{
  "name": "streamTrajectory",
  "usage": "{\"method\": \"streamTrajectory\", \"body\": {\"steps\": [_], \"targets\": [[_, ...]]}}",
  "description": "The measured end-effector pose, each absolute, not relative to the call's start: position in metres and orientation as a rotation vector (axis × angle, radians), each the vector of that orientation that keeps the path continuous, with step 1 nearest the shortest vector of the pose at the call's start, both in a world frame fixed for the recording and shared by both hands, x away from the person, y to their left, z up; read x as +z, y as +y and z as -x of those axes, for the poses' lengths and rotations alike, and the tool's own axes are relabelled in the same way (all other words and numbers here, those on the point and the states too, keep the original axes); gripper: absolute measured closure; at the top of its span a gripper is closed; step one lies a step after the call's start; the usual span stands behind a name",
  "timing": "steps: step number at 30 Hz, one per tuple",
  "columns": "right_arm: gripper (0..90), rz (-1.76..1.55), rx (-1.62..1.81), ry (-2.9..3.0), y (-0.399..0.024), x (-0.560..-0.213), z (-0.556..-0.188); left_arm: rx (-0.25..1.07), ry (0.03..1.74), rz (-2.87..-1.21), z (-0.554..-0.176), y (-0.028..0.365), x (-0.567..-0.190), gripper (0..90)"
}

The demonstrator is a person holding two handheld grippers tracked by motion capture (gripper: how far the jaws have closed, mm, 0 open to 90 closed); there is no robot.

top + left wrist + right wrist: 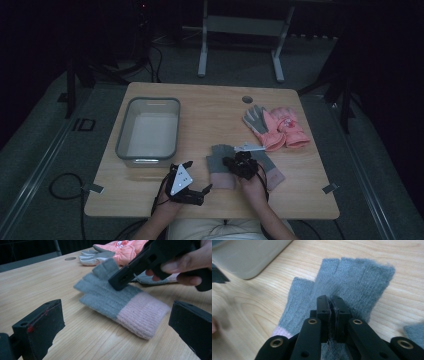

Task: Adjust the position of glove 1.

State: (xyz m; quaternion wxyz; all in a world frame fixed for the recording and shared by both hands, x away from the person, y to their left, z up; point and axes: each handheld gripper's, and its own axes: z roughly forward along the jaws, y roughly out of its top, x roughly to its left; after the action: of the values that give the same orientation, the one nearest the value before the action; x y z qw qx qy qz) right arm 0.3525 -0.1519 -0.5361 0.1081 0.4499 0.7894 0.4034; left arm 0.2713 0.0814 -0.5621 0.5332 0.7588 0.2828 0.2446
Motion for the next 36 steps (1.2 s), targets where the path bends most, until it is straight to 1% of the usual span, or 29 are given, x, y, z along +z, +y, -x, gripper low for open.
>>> {"method": "streamTrajectory", "body": {"steps": [7, 13, 15, 18, 20, 22, 30, 36], "targets": [[84.9, -1.343, 1.144, 2.337, -0.147, -0.553, -0.356, 0.581, 0.674, -1.809, -0.271, 0.081, -0.562, 0.0], [84.3, -1.349, 1.160, 2.310, -0.148, -0.556, -0.354, 0.577, 0.669, -1.812, -0.271, 0.081, -0.562, 0.0], [82.6, -1.356, 1.167, 2.305, -0.149, -0.556, -0.354, 0.576, 0.670, -1.813, -0.271, 0.081, -0.562, 0.0], [79.3, -1.339, 1.183, 2.298, -0.151, -0.549, -0.352, 0.576, 0.673, -1.812, -0.272, 0.081, -0.562, 0.0], [72.9, -1.313, 1.226, 2.334, -0.156, -0.542, -0.355, 0.578, 0.672, -1.812, -0.271, 0.081, -0.562, 0.0], [69.4, -1.290, 1.227, 2.336, -0.163, -0.534, -0.358, 0.578, 0.670, -1.812, -0.271, 0.081, -0.562, 0.0], [67.0, -1.142, 1.225, 2.348, -0.199, -0.500, -0.375, 0.579, 0.672, -1.814, -0.271, 0.081, -0.562, 0.0], [68.0, -0.952, 1.147, 2.421, -0.229, -0.492, -0.376, 0.578, 0.672, -1.812, -0.271, 0.081, -0.562, 0.0]]}}
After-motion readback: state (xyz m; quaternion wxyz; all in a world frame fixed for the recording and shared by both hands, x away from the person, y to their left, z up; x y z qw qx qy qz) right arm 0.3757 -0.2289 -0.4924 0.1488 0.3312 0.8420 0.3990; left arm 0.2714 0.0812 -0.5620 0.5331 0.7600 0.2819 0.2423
